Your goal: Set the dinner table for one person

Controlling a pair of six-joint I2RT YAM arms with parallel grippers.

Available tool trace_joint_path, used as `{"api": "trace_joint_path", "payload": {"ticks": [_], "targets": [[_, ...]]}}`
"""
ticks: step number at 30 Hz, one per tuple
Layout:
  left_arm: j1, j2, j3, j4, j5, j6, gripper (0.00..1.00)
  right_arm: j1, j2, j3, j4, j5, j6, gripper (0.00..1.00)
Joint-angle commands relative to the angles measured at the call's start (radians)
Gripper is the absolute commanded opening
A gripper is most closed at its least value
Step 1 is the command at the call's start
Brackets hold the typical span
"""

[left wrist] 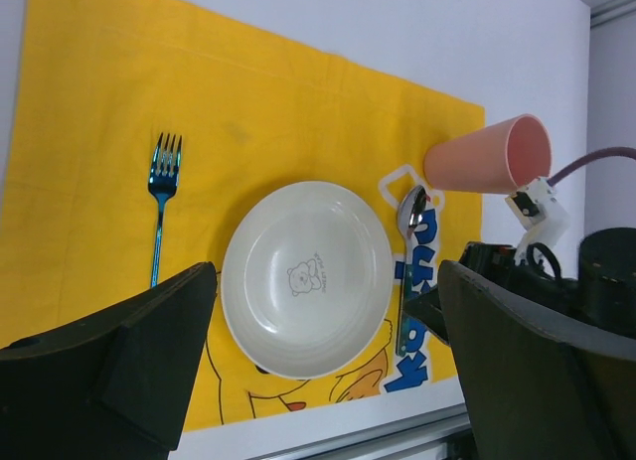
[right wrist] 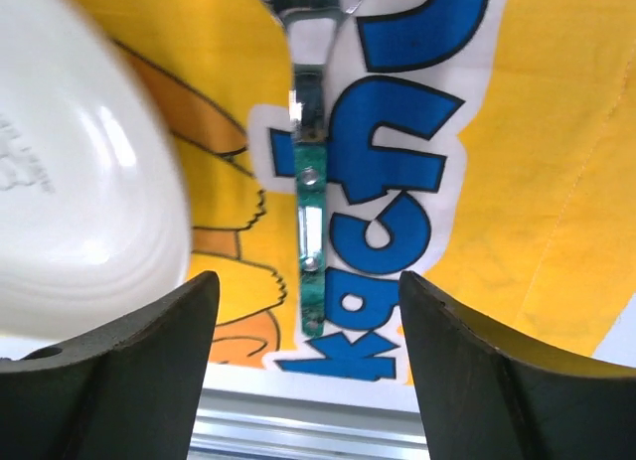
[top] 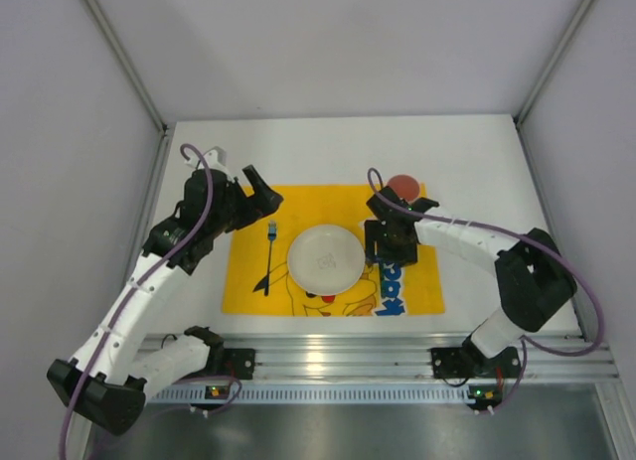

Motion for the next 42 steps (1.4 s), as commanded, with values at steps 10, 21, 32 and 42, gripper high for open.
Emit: {"api": "trace_joint_path", "payload": {"ticks": [10,21,32,42], "targets": [[0.001,0.059,0.131,0.044,-0.314,0.228,0.99,0.308,-0.552,0.09,0.195,-0.025,-0.238,0.87],[0.171,0.185,-0.458,0.874,-0.362,0.519,0.96,0.316,-1.021,-0.197,0.158,0.105,-0.151,1.0],[0.271,0.54,-0.647,1.5,-0.34,0.717,0.99,0.316,-1.24,-0.232,0.045,0.262,-0.134,1.0],[0.389,0.584,-0.779,1.741,-0.139,0.636,0.98,0.316,-1.099,-0.269,0.022,0.448,-0.134,1.0]]}}
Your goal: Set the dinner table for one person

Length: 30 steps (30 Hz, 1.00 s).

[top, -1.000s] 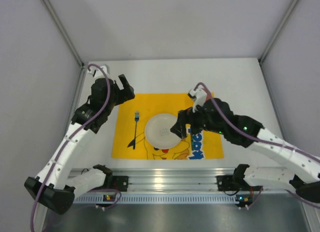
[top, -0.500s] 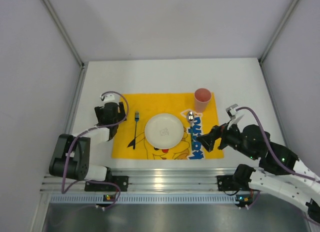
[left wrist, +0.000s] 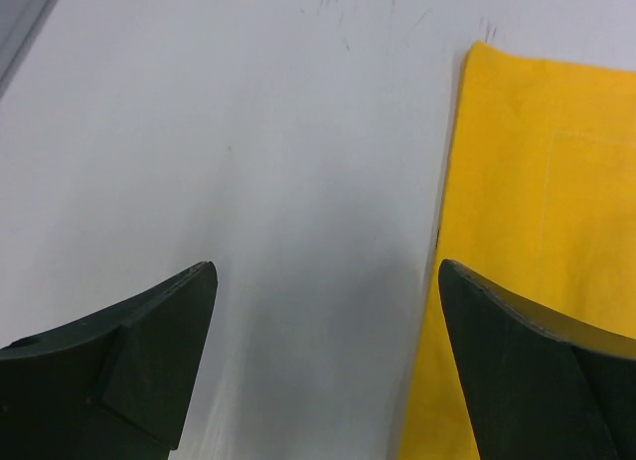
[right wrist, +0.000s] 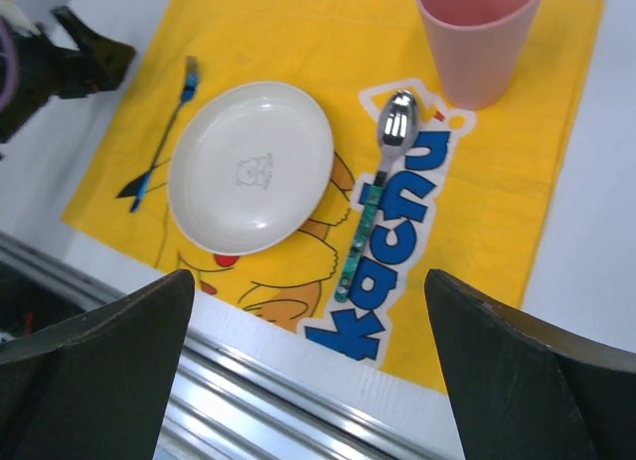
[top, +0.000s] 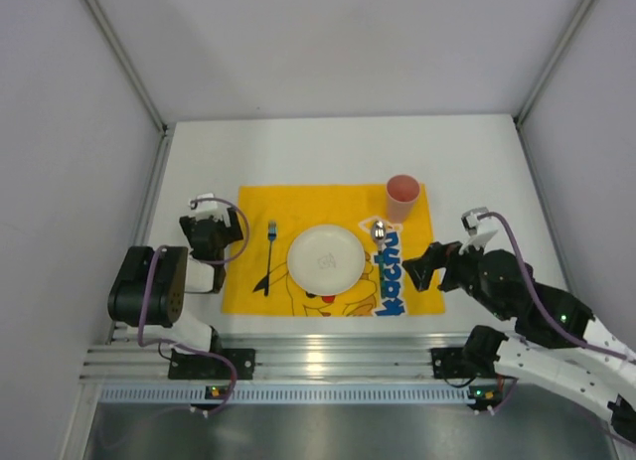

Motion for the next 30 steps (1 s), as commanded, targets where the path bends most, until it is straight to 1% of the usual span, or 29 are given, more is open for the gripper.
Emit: {"api": "trace_joint_path", "payload": {"ticks": [1,2,3,4,5,8,9,10,11,12,13,14,16,17,18,19,20,21,22,23,24,25,26,27,28,29,30], "targets": [[0.007,-0.013,0.004,0.116,0.053,-0.018,0.99,0.003,0.09,-0.025,0.008,0.171,0.012,1.0],[-0.001,-0.008,0.005,0.128,0.044,-0.002,0.98,0.001,0.143,-0.033,0.017,0.223,0.033,1.0],[-0.002,-0.004,-0.007,0.152,0.045,0.004,0.99,0.003,0.172,-0.04,0.024,0.351,0.053,1.0],[-0.002,-0.001,-0.013,0.183,0.045,0.006,0.99,0.001,0.206,-0.037,0.03,0.41,0.061,1.0],[-0.002,-0.002,-0.013,0.179,0.047,0.006,0.99,0.001,0.278,-0.03,0.052,0.484,0.041,1.0],[-0.002,-0.002,-0.012,0.177,0.048,0.004,0.99,0.0,0.425,0.01,0.086,0.599,-0.033,1.0],[-0.002,-0.001,-0.012,0.177,0.047,0.006,0.99,-0.002,0.449,0.012,0.114,0.627,-0.068,1.0],[-0.002,-0.001,-0.012,0.177,0.047,0.006,0.99,-0.006,0.464,-0.01,0.17,0.594,-0.268,1.0],[-0.002,-0.002,-0.012,0.177,0.047,0.006,0.99,-0.072,0.508,-0.03,0.273,0.533,-0.328,1.0],[-0.002,-0.002,-0.012,0.177,0.047,0.006,0.99,-0.132,0.536,-0.027,0.284,0.509,-0.32,1.0],[-0.002,-0.001,-0.012,0.177,0.047,0.004,0.99,-0.286,0.571,-0.043,0.333,0.391,-0.286,1.0],[-0.002,-0.002,-0.013,0.177,0.048,0.006,0.99,-0.363,0.575,-0.044,0.377,0.324,-0.287,1.0],[-0.002,-0.002,-0.013,0.179,0.048,0.004,0.99,-0.497,0.567,-0.146,0.505,0.252,-0.318,1.0],[-0.002,-0.002,-0.012,0.174,0.047,0.004,0.99,-0.579,0.55,-0.251,0.687,0.235,-0.344,1.0],[-0.002,-0.002,-0.012,0.176,0.047,0.006,0.99,-0.609,0.543,-0.308,0.796,0.224,-0.382,1.0],[-0.002,-0.004,-0.012,0.174,0.047,0.004,0.99,-0.638,0.542,-0.364,0.903,0.189,-0.495,1.0],[-0.002,-0.004,-0.012,0.176,0.05,0.004,0.99,-0.689,0.567,-0.467,1.129,0.099,-0.567,1.0],[-0.002,-0.001,-0.012,0.176,0.048,0.004,0.99,-0.716,0.594,-0.506,1.236,0.062,-0.606,1.0],[-0.002,-0.004,-0.012,0.173,0.047,0.004,0.99,-0.752,0.625,-0.53,1.32,0.017,-0.591,1.0],[-0.002,-0.002,-0.012,0.176,0.048,0.006,0.99,-0.801,0.691,-0.534,1.412,-0.015,-0.576,1.0],[-0.002,-0.002,-0.012,0.176,0.048,0.004,0.99,-0.816,0.717,-0.518,1.421,-0.022,-0.541,1.0],[-0.002,-0.002,-0.012,0.174,0.048,0.004,0.99,-0.833,0.74,-0.521,1.473,-0.043,-0.54,1.0],[-0.002,-0.002,-0.012,0.174,0.048,0.004,0.99,-0.862,0.789,-0.515,1.572,-0.089,-0.507,1.0],[-0.002,-0.002,-0.012,0.176,0.047,0.006,0.99,-0.876,0.821,-0.499,1.603,-0.104,-0.493,1.0],[-0.002,-0.001,-0.012,0.174,0.047,0.006,0.99,-0.89,0.854,-0.479,1.62,-0.123,-0.507,1.0],[-0.002,-0.002,-0.012,0.176,0.048,0.004,0.99,-0.91,0.915,-0.435,1.608,-0.159,-0.523,0.96],[-0.004,-0.002,-0.012,0.176,0.047,0.006,0.99,-0.927,0.955,-0.448,1.672,-0.185,-0.519,0.97]]}}
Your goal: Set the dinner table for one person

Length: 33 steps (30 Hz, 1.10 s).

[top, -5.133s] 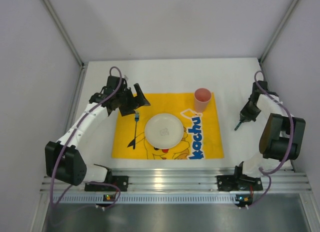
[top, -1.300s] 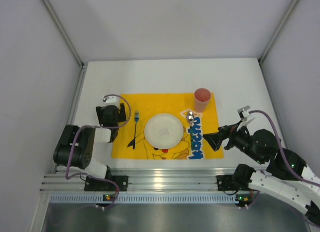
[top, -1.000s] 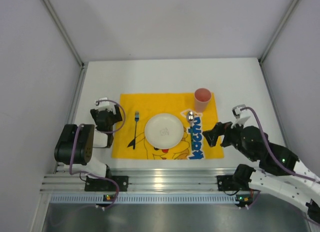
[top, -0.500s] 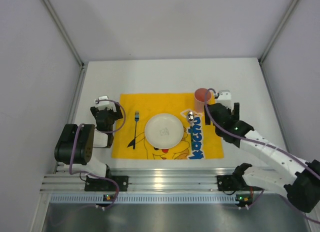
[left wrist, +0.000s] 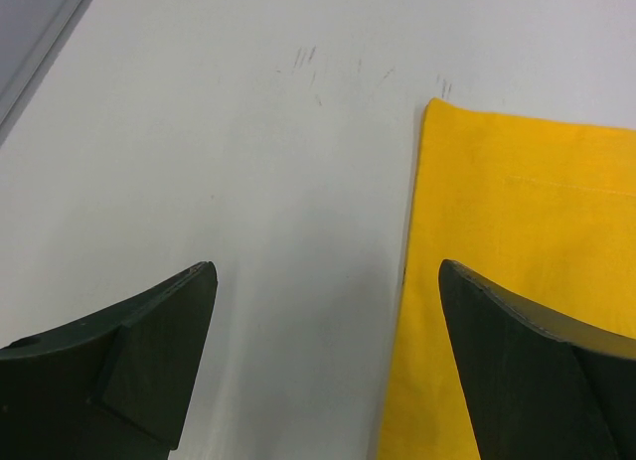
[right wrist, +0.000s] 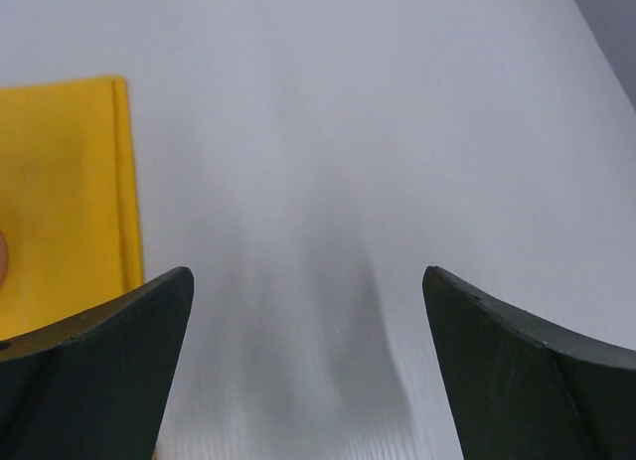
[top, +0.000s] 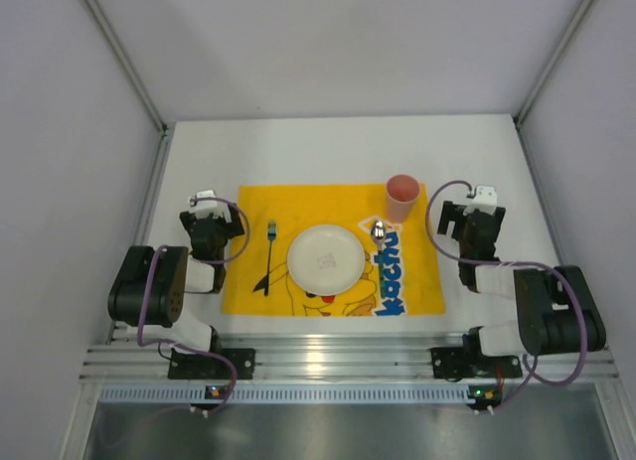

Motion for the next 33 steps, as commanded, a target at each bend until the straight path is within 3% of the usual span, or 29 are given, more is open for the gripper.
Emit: {"api": "trace_joint_path", "payload": {"ticks": [1,2,3,6,9,16,33], "targets": [[-0.001,-0.003,0.002,0.087,0.009,0.002,0.99,-0.066,0.123,0.036,0.395,-0.198,-0.012,0.99],[-0.001,-0.003,0.002,0.088,0.011,0.002,0.99,-0.089,0.131,-0.029,0.493,-0.3,-0.021,1.0],[-0.001,-0.003,0.002,0.088,0.011,0.004,0.99,-0.088,0.152,-0.045,0.584,-0.295,-0.015,0.97],[-0.001,-0.002,0.002,0.087,0.009,0.002,0.99,-0.089,0.142,-0.074,0.62,-0.298,-0.021,0.98],[-0.001,-0.003,0.002,0.088,0.011,0.002,0.99,-0.08,0.143,-0.015,0.513,-0.278,-0.057,1.0],[-0.001,-0.003,0.002,0.088,0.009,0.004,0.99,-0.046,0.142,-0.027,0.525,-0.211,-0.064,1.0],[-0.001,-0.003,0.002,0.088,0.009,0.004,0.99,-0.048,0.145,-0.025,0.531,-0.206,-0.061,1.0]]}}
